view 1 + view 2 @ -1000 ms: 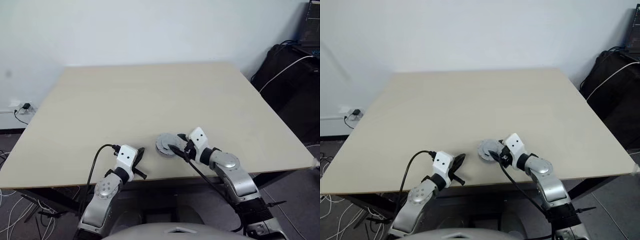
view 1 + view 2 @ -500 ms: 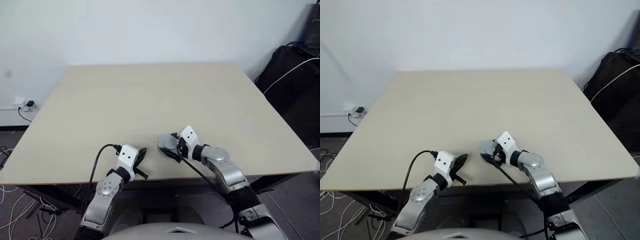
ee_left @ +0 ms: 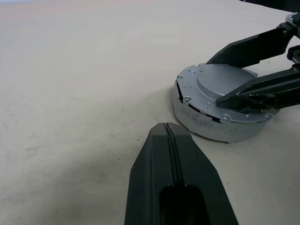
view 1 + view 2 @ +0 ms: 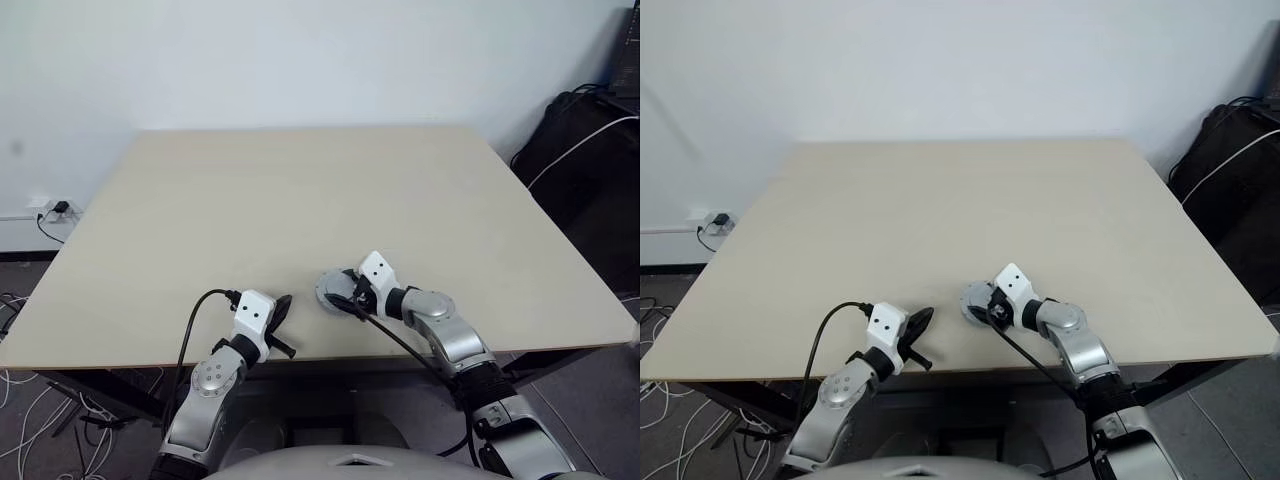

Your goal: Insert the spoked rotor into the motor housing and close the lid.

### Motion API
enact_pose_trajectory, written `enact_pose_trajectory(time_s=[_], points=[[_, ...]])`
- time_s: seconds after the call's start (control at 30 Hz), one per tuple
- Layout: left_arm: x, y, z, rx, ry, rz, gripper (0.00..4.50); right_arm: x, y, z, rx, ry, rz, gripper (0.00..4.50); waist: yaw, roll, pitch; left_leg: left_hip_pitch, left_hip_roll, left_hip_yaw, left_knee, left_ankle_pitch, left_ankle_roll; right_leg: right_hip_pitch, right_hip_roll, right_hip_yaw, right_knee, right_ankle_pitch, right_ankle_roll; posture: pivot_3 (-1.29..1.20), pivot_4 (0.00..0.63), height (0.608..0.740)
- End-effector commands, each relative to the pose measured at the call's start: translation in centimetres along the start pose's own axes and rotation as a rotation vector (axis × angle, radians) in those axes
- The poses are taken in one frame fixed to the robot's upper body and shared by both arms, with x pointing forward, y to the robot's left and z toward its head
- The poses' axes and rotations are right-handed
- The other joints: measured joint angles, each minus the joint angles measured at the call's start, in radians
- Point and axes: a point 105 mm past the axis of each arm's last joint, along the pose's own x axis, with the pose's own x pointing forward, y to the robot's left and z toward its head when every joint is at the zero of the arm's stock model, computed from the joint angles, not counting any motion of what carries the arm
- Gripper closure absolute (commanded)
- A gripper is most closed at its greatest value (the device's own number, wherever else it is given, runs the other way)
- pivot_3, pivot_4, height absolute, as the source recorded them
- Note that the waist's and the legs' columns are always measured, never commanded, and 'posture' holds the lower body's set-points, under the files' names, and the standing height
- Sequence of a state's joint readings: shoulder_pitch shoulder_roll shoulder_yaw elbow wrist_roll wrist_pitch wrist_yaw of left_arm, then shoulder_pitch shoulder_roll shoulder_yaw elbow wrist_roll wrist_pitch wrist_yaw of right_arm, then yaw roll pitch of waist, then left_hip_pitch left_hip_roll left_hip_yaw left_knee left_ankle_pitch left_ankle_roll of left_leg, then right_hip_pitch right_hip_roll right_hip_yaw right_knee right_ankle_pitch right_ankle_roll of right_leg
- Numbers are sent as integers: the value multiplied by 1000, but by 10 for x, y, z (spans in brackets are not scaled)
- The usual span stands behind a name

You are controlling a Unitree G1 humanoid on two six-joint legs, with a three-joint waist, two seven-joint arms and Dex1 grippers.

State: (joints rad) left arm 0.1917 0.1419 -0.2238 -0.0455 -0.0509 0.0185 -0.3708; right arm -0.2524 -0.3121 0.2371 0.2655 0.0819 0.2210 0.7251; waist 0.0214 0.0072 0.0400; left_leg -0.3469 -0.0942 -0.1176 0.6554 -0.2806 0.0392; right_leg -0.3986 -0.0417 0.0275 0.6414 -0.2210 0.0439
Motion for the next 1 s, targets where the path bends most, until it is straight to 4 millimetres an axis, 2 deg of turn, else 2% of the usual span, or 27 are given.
enact_pose_trajectory(time_s=[0.03,0.27,0.5,1.0], points=[[2,0,10,7,-46,-4,4500,-4,-8,14,-16,-54,-32,1240,0,0,0,0,0,0,0,0,0,0,0,0,0,0,0,0,0,740],[4,-1,10,5,-49,-13,4500,-3,-14,15,-26,-58,-96,1240,1,0,0,0,0,0,0,0,0,0,0,0,0,0,0,0,0,740],[5,-2,10,5,-47,-16,4500,3,-10,12,-47,-36,-98,1240,4,0,0,0,0,0,0,0,0,0,0,0,0,0,0,0,0,740],[3,0,11,0,-54,-3,4500,0,-12,5,18,43,-31,1240,6,1,-1,1,0,0,0,0,0,0,0,0,0,0,0,0,0,740]])
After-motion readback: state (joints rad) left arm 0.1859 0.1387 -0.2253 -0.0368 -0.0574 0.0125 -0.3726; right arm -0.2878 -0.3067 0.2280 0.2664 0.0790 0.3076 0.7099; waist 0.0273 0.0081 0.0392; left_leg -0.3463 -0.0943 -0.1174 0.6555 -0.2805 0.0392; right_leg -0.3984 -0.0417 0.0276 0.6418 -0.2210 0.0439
